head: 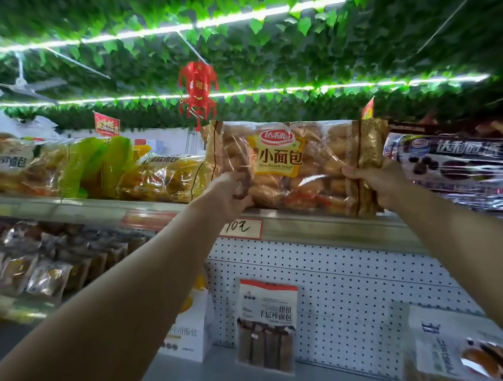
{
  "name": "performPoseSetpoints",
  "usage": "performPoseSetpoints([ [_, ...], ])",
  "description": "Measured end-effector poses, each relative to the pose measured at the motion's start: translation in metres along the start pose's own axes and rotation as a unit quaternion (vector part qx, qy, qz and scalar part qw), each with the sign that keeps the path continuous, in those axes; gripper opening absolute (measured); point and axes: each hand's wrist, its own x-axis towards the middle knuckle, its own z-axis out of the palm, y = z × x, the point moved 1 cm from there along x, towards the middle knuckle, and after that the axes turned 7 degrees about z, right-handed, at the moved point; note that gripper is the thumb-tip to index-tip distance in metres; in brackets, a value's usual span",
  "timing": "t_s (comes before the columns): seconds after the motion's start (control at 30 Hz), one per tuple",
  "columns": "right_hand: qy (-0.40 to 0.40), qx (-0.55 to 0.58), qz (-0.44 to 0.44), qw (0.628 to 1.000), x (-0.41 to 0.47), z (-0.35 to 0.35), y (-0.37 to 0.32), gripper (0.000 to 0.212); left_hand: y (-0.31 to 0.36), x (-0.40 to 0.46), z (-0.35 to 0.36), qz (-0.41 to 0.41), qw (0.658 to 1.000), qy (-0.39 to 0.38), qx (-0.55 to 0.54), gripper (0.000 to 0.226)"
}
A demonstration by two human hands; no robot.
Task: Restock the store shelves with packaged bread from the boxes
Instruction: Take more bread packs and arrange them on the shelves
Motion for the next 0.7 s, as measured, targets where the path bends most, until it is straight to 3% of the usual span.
performPoseSetpoints([
  [0.1, -0.015, -0.019, 0.023, 0.999, 0.0, -0.002, -0.003, 0.052, 0.007, 0.001, -0.005, -0.073, 0.992, -0.016, -0.106, 0.019],
  [0.2, -0.014, -0.043, 0.028, 0.999, -0.005, -0.002, -0.004, 0.051, 0.014, 0.003, -0.007, -0.116, 0.985, -0.002, -0.129, 0.002],
  [0.4, 0.061, -0.142, 0.02, 0.988, -0.02, 0.004, -0.003, 0.096, 0.017, -0.008, 0.002, -0.107, 0.972, 0.026, -0.207, 0.013],
  [0.6, 0.124, -0.236, -0.016, 0.964, -0.042, 0.01, 0.003, 0.101, 0.022, -0.033, 0.011, -0.076, 0.956, 0.019, -0.282, 0.014],
  [0.7, 0.163, -0.232, -0.081, 0.955, -0.07, 0.008, 0.009, 0.087, 0.013, -0.056, 0.014, -0.052, 0.947, 0.018, -0.316, 0.018],
])
